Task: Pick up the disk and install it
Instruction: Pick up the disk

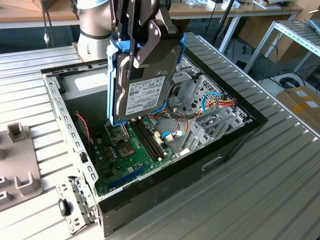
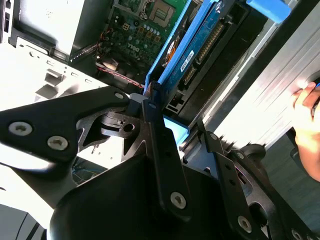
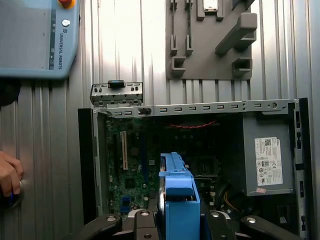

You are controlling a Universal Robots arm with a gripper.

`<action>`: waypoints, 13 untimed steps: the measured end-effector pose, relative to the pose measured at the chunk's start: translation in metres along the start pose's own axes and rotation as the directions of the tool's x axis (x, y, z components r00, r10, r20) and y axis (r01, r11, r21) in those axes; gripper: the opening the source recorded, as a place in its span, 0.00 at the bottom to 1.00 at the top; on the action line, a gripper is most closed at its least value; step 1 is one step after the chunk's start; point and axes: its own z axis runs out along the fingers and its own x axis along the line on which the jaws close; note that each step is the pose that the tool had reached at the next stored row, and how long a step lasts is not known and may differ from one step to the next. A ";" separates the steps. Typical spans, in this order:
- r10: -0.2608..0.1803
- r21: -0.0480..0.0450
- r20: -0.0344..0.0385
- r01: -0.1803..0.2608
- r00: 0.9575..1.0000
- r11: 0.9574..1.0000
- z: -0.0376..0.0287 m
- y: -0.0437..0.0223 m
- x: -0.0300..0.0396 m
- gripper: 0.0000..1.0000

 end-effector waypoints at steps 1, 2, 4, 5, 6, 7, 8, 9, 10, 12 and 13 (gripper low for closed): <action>0.000 0.000 0.000 0.000 1.000 1.000 0.0000 -0.0007 0.0005 0.37; 0.000 0.000 0.000 0.000 1.000 1.000 0.0001 -0.0012 0.0008 0.37; 0.000 0.000 0.000 0.000 1.000 1.000 0.0001 -0.0019 0.0016 0.37; 0.000 0.000 0.000 0.000 1.000 1.000 0.0001 -0.0023 0.0022 0.37; 0.000 0.000 0.000 0.000 1.000 1.000 0.0002 -0.0028 0.0032 0.37; 0.000 0.000 0.000 0.000 1.000 1.000 0.0002 -0.0031 0.0039 0.37; 0.000 0.000 0.000 0.000 1.000 1.000 0.0003 -0.0039 0.0052 0.37; 0.000 0.000 0.000 0.000 1.000 1.000 0.0003 -0.0044 0.0061 0.37; 0.000 0.000 0.000 0.000 1.000 1.000 0.0004 -0.0051 0.0067 0.37; 0.000 0.000 0.000 0.000 1.000 1.000 0.0006 -0.0070 0.0079 0.37; 0.000 0.000 0.000 0.000 1.000 1.000 0.0007 -0.0078 0.0082 0.37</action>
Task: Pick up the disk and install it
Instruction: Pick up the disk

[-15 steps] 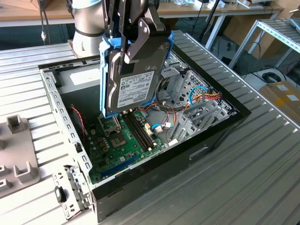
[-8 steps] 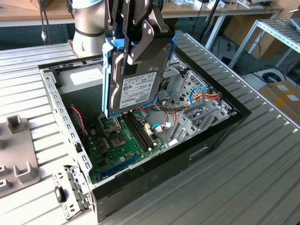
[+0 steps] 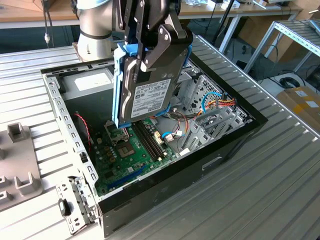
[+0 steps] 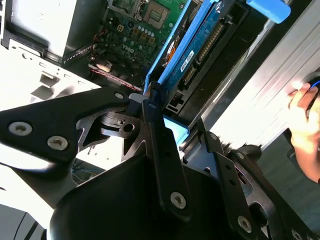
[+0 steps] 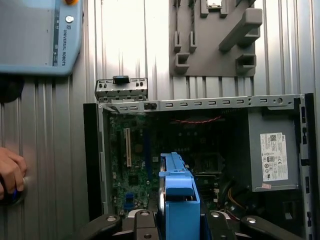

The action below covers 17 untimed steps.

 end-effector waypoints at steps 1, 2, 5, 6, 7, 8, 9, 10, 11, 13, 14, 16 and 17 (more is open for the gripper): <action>0.000 0.000 0.000 0.000 1.000 1.000 0.0001 -0.0016 0.0006 0.37; 0.000 0.000 0.000 0.000 1.000 1.000 0.0002 -0.0029 0.0009 0.37; 0.000 0.000 0.000 0.000 1.000 1.000 0.0003 -0.0058 0.0015 0.37; 0.000 0.000 0.000 0.000 1.000 1.000 0.0004 -0.0068 0.0016 0.37; 0.000 0.000 0.000 0.000 1.000 1.000 0.0004 -0.0076 0.0018 0.37; 0.000 0.000 0.000 0.000 1.000 1.000 0.0005 -0.0086 0.0020 0.37; 0.000 0.000 0.000 0.000 1.000 1.000 0.0005 -0.0093 0.0021 0.37; 0.000 0.000 0.000 0.000 1.000 1.000 0.0006 -0.0103 0.0024 0.37; 0.000 0.000 0.000 0.000 1.000 1.000 0.0007 -0.0109 0.0025 0.37; 0.000 0.000 0.000 0.000 1.000 1.000 0.0008 -0.0169 0.0040 0.37; 0.000 0.000 0.000 0.000 1.000 1.000 0.0010 -0.0198 0.0047 0.37; 0.000 0.000 0.000 0.000 1.000 1.000 0.0013 -0.0270 0.0067 0.37; 0.000 0.000 0.000 0.000 1.000 1.000 0.0014 -0.0277 0.0069 0.37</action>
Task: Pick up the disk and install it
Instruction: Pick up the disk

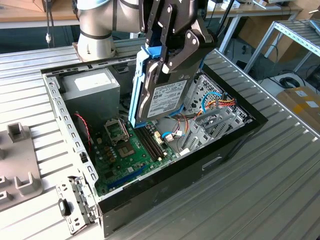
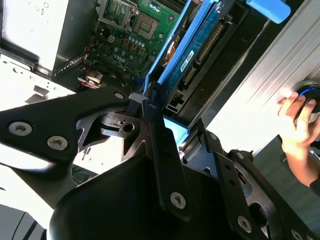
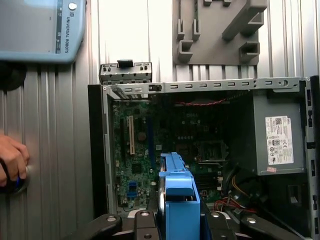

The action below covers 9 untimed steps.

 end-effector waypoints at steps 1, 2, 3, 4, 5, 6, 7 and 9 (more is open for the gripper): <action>0.000 0.000 0.000 0.000 1.000 1.000 0.0000 -0.0008 0.0002 0.37; 0.000 0.000 0.000 0.000 1.000 1.000 0.0001 -0.0015 0.0003 0.37; 0.000 0.000 0.000 0.000 1.000 1.000 0.0001 -0.0022 0.0005 0.37; 0.000 0.000 0.000 0.000 1.000 1.000 0.0002 -0.0029 0.0007 0.37; 0.000 0.000 0.000 0.000 1.000 1.000 0.0002 -0.0036 0.0009 0.37; 0.000 0.000 0.000 0.000 1.000 1.000 0.0002 -0.0043 0.0010 0.37; 0.000 0.000 0.000 0.000 1.000 1.000 0.0002 -0.0050 0.0012 0.37; 0.000 0.000 0.000 0.000 1.000 1.000 0.0003 -0.0064 0.0015 0.37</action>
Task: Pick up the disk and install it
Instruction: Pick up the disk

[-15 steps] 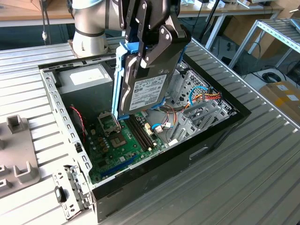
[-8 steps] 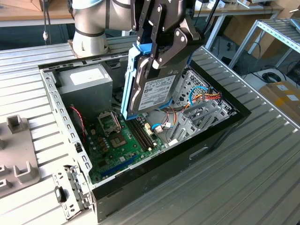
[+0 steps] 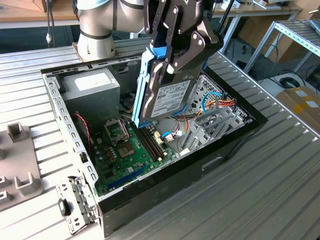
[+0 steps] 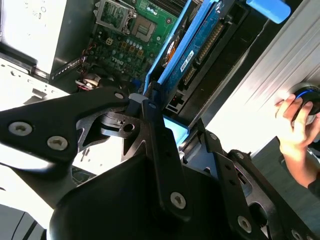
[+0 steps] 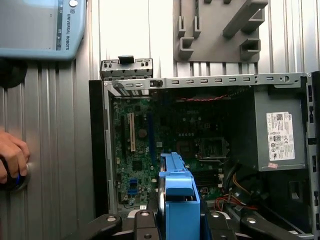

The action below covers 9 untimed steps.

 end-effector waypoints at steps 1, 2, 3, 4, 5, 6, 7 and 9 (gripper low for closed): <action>0.000 0.000 0.000 0.000 1.000 1.000 0.0001 -0.0010 0.0002 0.37; 0.000 0.000 0.000 0.000 1.000 1.000 0.0001 -0.0018 0.0004 0.37; 0.000 0.000 0.000 0.000 1.000 1.000 0.0001 -0.0026 0.0006 0.37; 0.000 0.000 0.000 0.000 1.000 1.000 0.0002 -0.0039 0.0009 0.37; 0.000 0.000 0.000 0.000 1.000 1.000 0.0002 -0.0054 0.0012 0.37; 0.000 0.000 0.000 0.000 1.000 1.000 0.0003 -0.0062 0.0014 0.37; 0.000 0.000 0.000 0.000 1.000 1.000 0.0003 -0.0069 0.0015 0.37; 0.000 0.000 0.000 0.000 1.000 1.000 0.0003 -0.0085 0.0018 0.37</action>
